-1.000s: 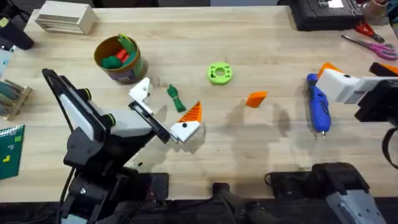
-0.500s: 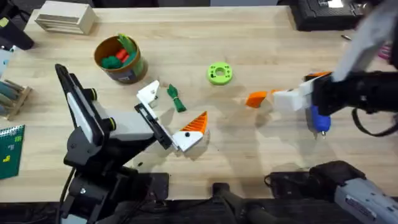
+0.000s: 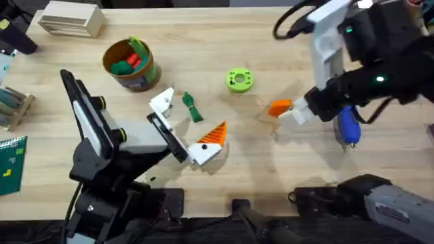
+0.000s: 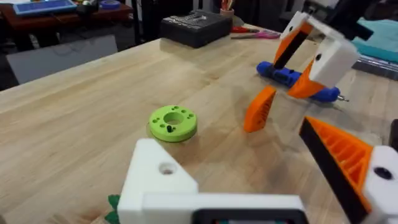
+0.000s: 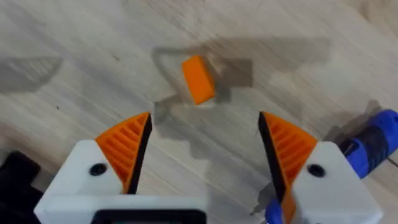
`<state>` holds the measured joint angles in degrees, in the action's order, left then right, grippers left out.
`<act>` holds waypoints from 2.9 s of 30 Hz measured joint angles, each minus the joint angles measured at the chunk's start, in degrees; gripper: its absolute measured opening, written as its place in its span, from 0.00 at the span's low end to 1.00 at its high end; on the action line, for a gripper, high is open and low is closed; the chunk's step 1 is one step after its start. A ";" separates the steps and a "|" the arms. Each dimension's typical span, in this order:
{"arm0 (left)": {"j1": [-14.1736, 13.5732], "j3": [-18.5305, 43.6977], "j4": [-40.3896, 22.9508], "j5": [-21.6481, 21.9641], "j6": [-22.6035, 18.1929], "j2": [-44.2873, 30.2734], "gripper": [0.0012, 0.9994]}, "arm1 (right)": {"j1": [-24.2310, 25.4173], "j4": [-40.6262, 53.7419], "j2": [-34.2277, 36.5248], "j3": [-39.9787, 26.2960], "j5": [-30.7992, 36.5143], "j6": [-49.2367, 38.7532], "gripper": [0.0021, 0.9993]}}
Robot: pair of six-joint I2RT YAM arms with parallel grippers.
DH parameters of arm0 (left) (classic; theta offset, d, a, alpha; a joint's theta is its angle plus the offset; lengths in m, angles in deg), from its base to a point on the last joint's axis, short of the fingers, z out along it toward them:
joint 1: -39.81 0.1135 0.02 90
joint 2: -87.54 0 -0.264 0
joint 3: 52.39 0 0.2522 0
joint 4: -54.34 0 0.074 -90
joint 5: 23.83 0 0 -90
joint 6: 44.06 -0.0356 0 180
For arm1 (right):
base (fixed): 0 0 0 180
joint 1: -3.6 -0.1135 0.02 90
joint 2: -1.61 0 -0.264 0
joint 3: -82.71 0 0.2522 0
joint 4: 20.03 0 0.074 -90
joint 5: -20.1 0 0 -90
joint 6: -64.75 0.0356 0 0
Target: Pick up the gripper from the table and insert it into the empty holder that is missing its gripper. Then pick up a screw, insert it into the mounting hole, and use the screwdriver to tighten it. Finally, clean up the table by picking up the vegetable and placing it into the bucket.
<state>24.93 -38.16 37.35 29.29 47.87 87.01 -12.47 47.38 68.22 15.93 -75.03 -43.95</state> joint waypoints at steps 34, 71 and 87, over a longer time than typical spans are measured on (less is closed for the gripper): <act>0.00 0.00 0.00 0.00 0.00 0.00 0.99 | -1.93 -4.39 -4.81 -3.76 -1.84 -8.78 0.02; 0.00 0.00 -0.02 0.15 0.02 0.00 0.99 | -12.10 -56.53 24.28 2.19 -57.82 64.97 0.02; -0.04 0.00 -0.02 0.17 -0.59 0.00 0.99 | -9.62 -61.47 26.89 2.36 -67.19 68.41 0.01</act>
<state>24.89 -38.16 37.33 29.46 47.28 87.01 -22.09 -14.08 95.10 18.30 -142.22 24.46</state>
